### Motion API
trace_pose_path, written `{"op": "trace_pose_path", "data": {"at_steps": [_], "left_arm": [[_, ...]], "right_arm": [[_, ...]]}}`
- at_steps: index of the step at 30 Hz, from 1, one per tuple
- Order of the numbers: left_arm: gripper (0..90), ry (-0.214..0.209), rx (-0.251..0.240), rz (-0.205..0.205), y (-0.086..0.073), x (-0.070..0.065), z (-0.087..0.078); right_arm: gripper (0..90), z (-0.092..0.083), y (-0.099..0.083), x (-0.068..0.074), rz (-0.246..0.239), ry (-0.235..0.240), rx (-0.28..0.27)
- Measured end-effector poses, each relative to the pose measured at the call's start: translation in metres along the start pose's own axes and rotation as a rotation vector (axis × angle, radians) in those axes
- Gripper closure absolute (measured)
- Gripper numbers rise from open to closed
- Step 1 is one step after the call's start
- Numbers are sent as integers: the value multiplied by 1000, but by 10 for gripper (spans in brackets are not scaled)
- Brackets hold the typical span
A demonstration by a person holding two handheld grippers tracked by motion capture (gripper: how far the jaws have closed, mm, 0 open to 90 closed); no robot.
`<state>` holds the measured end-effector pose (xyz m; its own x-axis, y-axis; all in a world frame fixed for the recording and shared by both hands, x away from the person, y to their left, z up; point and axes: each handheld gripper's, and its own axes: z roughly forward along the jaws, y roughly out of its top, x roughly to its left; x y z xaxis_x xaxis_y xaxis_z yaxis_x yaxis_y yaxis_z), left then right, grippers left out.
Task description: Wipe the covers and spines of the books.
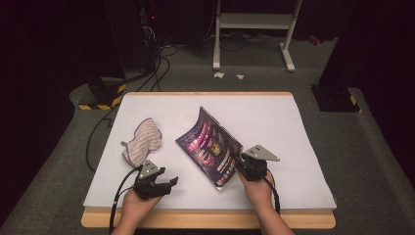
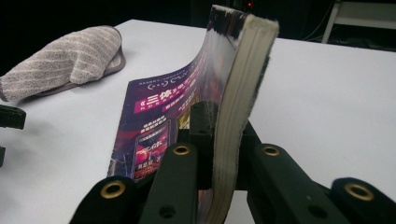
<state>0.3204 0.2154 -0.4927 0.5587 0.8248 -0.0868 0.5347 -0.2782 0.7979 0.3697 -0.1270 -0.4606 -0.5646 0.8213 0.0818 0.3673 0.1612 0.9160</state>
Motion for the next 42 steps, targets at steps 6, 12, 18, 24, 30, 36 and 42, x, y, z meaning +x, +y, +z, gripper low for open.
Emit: {"op": "trace_pose_path", "data": {"at_steps": [6, 12, 18, 24, 30, 36, 42], "left_arm": [[334, 4, -6, -7, -1, 2, -1], [334, 9, -9, -6, -1, 3, -1], [333, 10, -16, -2, -1, 4, -2], [333, 9, -26, 0, -2, 4, -2], [329, 10, -25, 2, -2, 5, -2], [327, 11, -29, 2, -2, 6, -2], [325, 13, -31, 1, -2, 6, -2]], "right_arm": [[842, -2, 4, 4, -15, 7, -22], [843, -4, 7, 5, -16, 15, -39], [843, -9, 11, 8, -26, 26, -65], [843, -13, 14, 11, -37, 33, -86], [843, -15, 16, 13, -42, 36, -99], [844, -18, 19, 14, -46, 44, -116], [844, -22, 22, 17, -53, 52, -132]]}}
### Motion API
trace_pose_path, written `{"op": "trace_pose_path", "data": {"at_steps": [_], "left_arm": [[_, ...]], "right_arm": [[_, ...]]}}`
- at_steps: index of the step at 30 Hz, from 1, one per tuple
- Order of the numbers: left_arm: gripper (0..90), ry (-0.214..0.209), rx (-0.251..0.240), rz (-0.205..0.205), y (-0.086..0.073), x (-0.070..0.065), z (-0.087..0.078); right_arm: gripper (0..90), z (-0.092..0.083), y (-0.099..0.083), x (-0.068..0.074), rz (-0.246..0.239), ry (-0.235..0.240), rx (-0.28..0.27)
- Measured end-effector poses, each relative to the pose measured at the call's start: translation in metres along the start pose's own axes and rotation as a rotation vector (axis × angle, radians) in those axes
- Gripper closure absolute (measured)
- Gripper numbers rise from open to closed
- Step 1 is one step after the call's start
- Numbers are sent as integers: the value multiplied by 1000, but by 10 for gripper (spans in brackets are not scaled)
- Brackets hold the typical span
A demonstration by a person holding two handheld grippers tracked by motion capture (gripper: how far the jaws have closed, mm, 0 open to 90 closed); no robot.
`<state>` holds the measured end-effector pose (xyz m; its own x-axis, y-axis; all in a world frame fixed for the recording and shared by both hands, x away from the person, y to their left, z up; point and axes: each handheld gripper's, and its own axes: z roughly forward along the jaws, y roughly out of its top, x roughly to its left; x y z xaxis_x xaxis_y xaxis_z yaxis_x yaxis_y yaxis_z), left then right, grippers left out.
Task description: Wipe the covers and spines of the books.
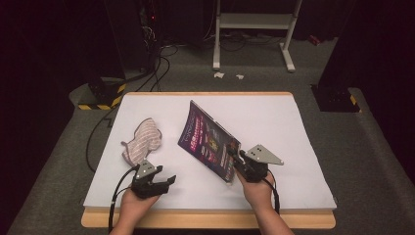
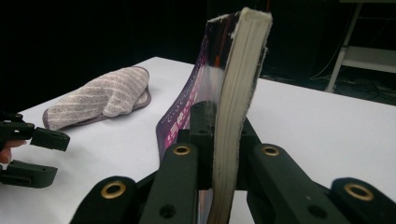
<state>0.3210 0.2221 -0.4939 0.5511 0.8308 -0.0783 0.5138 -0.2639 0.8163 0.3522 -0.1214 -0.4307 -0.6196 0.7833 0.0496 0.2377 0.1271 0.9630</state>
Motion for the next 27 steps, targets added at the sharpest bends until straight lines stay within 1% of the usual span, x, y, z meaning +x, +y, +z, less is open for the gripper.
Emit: {"op": "trace_pose_path", "data": {"at_steps": [9, 17, 27], "left_arm": [[324, 3, -3, 2, 0, 1, -1], [324, 4, -3, 3, 0, 1, -1], [324, 5, -6, -1, 0, 2, -1]], "right_arm": [[844, -5, 5, 0, 0, 5, -24], [844, -11, 10, 0, -2, -2, -49], [844, -19, 15, -8, 9, -30, -76]]}}
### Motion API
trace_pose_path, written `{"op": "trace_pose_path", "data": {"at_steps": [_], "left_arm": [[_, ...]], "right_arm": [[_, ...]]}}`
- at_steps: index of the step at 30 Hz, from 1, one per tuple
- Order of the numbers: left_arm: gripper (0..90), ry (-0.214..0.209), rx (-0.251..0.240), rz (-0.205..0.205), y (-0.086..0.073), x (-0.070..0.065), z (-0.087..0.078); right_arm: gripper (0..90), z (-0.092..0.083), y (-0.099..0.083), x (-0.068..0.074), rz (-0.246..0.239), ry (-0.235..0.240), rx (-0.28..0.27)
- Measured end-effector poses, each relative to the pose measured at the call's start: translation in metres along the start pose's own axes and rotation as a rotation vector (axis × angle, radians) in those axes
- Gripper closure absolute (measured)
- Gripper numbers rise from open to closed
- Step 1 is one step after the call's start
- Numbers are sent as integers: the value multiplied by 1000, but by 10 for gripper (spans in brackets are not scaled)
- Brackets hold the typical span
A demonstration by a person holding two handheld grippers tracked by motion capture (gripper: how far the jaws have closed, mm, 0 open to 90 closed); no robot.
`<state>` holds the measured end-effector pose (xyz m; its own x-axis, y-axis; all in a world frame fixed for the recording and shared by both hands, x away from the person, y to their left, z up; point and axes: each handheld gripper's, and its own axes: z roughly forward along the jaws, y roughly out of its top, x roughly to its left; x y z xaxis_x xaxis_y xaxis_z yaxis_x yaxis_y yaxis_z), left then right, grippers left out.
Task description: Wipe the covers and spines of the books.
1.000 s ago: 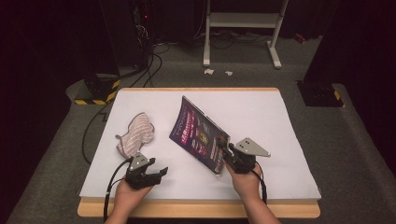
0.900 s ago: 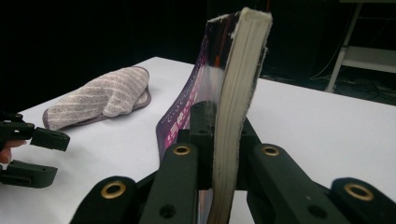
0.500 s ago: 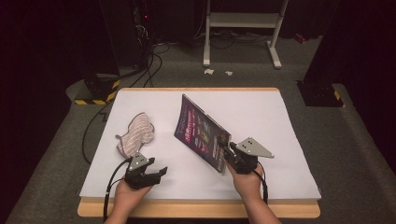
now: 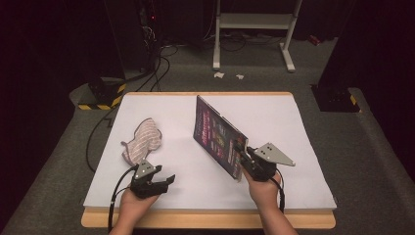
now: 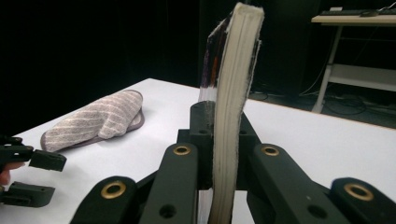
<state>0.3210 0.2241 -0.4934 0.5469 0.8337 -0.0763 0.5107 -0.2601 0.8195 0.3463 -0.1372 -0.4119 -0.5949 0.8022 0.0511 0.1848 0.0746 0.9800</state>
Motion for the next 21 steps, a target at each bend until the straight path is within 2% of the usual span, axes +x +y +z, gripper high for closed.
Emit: {"op": "trace_pose_path", "data": {"at_steps": [21], "left_arm": [[325, 3, -6, 7, 1, 0, -2]], "right_arm": [[844, -13, 5, -18, 6, -80, -36]]}}
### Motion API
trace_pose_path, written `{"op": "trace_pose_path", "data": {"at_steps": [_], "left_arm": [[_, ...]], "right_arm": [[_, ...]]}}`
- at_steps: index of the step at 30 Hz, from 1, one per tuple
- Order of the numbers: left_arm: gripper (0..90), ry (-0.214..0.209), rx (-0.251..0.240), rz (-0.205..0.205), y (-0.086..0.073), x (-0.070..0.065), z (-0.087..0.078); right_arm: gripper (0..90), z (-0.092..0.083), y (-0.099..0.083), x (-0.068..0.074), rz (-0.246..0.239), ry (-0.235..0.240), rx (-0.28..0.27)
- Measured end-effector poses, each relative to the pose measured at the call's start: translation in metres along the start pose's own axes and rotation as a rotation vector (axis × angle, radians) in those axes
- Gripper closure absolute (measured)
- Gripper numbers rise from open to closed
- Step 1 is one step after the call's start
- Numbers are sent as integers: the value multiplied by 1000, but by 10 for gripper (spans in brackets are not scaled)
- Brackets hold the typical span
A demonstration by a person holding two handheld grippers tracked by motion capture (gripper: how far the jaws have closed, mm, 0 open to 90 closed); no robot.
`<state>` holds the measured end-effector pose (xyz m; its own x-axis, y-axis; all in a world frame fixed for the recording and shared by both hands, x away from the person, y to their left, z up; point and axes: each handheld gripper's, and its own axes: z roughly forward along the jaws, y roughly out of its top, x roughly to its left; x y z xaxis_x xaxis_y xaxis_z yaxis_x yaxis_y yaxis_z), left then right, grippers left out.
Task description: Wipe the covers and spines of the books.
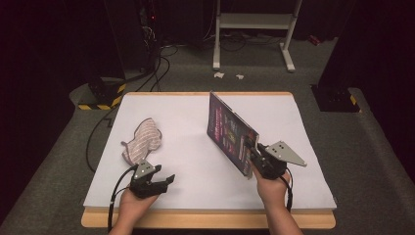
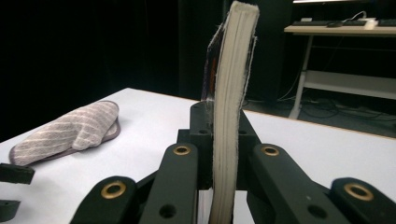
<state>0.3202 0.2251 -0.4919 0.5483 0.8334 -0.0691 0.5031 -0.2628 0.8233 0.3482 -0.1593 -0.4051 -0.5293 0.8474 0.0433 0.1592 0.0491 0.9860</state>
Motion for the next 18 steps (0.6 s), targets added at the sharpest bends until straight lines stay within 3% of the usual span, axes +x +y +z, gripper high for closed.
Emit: {"op": "trace_pose_path", "data": {"at_steps": [11, 18], "left_arm": [[325, 3, -2, -4, 0, 1, -1], [325, 3, -1, -7, 0, 2, -1]], "right_arm": [[844, -7, 1, -21, 31, -69, -16], [844, -16, 1, -40, 53, -141, -38]]}}
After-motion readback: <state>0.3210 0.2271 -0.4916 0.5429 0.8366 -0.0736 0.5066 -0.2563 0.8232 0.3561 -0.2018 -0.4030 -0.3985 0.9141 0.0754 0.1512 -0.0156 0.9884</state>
